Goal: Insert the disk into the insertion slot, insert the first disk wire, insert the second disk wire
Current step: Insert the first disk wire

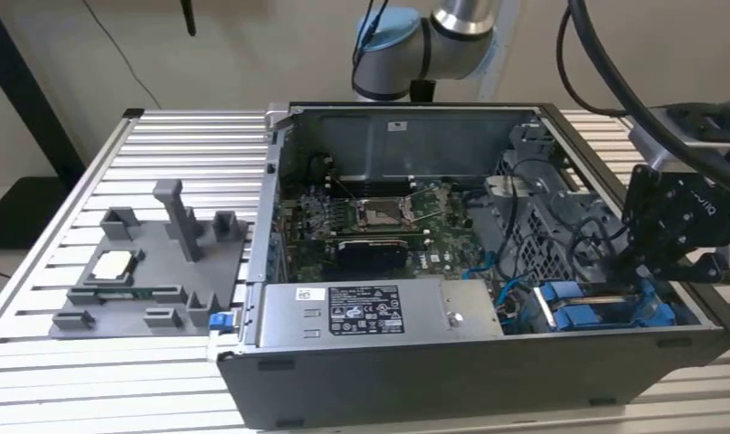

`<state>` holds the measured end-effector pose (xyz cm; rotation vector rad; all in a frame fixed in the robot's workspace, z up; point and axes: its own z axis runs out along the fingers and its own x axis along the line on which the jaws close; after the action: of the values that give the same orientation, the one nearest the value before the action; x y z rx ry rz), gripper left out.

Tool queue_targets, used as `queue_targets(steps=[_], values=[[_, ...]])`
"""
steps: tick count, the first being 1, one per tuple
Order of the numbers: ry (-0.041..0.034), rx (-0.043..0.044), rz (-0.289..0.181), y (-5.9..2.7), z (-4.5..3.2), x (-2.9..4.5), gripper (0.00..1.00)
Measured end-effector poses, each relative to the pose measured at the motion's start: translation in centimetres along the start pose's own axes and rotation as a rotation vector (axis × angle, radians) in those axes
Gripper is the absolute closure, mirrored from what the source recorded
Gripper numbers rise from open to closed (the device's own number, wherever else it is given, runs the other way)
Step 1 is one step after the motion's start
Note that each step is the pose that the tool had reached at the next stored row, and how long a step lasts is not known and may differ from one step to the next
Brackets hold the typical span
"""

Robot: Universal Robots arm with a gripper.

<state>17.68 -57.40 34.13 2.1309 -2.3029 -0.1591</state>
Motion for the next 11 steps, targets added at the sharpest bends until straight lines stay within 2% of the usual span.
queue_targets(steps=[8, 11], values=[[0.0060, 0.0012, 0.010, -0.02, 0.33, 0.03, 0.81], [0.0052, 0.0012, 0.011, -0.04, 0.58, 0.05, 0.81]])
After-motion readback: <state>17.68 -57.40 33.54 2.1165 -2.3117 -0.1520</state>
